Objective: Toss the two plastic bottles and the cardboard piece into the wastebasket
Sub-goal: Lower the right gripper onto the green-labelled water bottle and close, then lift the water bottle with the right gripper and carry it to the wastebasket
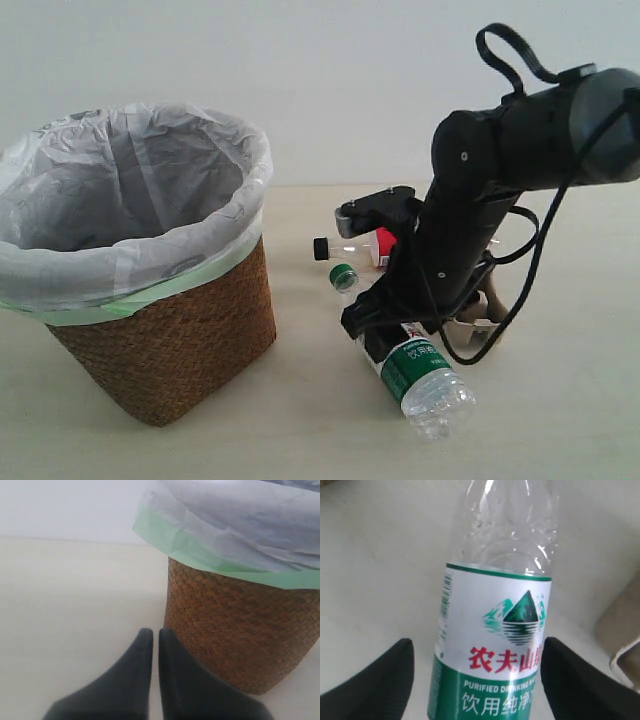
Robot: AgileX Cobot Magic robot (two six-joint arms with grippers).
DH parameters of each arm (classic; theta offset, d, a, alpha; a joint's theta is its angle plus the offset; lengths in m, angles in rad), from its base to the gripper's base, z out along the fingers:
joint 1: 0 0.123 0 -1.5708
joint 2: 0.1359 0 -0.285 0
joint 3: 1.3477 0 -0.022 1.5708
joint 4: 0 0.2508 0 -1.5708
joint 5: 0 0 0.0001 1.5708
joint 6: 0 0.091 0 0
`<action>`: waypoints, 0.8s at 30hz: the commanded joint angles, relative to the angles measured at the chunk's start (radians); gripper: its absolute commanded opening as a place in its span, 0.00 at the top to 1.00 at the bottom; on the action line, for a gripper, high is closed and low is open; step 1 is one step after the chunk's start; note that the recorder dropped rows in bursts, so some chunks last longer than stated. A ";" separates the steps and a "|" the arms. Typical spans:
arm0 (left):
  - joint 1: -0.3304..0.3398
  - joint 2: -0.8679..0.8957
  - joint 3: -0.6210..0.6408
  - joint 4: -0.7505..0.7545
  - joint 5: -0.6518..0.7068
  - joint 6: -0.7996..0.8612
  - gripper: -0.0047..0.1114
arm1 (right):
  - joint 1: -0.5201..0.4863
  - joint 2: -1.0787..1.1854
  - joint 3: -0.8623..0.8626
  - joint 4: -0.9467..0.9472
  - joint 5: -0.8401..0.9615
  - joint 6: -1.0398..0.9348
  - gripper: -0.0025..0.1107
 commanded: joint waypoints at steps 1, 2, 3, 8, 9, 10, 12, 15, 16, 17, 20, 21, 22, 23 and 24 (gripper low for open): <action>0.001 -0.003 0.004 0.003 -0.001 -0.005 0.93 | 0.001 0.037 -0.004 -0.006 -0.015 -0.008 0.42; 0.001 -0.003 0.004 0.003 -0.001 -0.005 0.93 | 0.004 0.049 -0.004 -0.006 -0.015 -0.008 0.42; 0.001 -0.003 0.004 0.003 -0.001 -0.005 0.93 | 0.004 0.057 -0.004 -0.008 -0.017 -0.008 0.42; 0.001 -0.003 0.004 0.003 -0.001 -0.005 0.93 | 0.025 0.103 -0.004 -0.006 -0.031 -0.008 0.42; 0.001 -0.003 0.004 0.003 -0.001 -0.005 0.93 | 0.030 0.111 -0.004 -0.004 -0.038 -0.008 0.42; 0.001 -0.003 0.004 0.003 -0.001 -0.005 0.93 | 0.033 0.116 -0.004 -0.004 -0.038 -0.008 0.42; 0.001 -0.003 0.004 0.003 -0.001 -0.005 0.93 | 0.035 0.146 -0.004 -0.004 -0.040 -0.006 0.42; 0.001 -0.003 0.004 0.003 -0.001 -0.005 0.93 | 0.035 0.160 -0.004 -0.004 -0.020 -0.003 0.45; 0.001 -0.003 0.004 0.003 -0.001 -0.005 0.93 | 0.035 0.158 -0.004 -0.004 -0.015 0.002 0.51; 0.001 -0.003 0.004 0.003 -0.001 -0.005 0.93 | 0.035 0.151 -0.004 -0.004 0.005 0.009 0.67; 0.001 -0.003 0.004 0.003 -0.001 -0.005 0.93 | 0.035 0.111 -0.004 -0.009 0.068 -0.003 0.97; 0.001 -0.003 0.004 0.003 -0.001 -0.005 0.93 | 0.035 0.068 -0.004 -0.025 0.096 0.014 0.98; 0.001 -0.003 0.004 0.003 -0.001 -0.005 0.93 | 0.035 0.039 -0.004 -0.029 0.101 0.024 0.98; 0.001 -0.003 0.004 0.003 -0.001 -0.005 0.93 | 0.035 -0.023 -0.004 -0.029 0.106 0.036 0.98; 0.001 -0.003 0.004 0.003 -0.001 -0.005 0.93 | 0.035 -0.109 -0.004 -0.029 0.108 0.046 0.98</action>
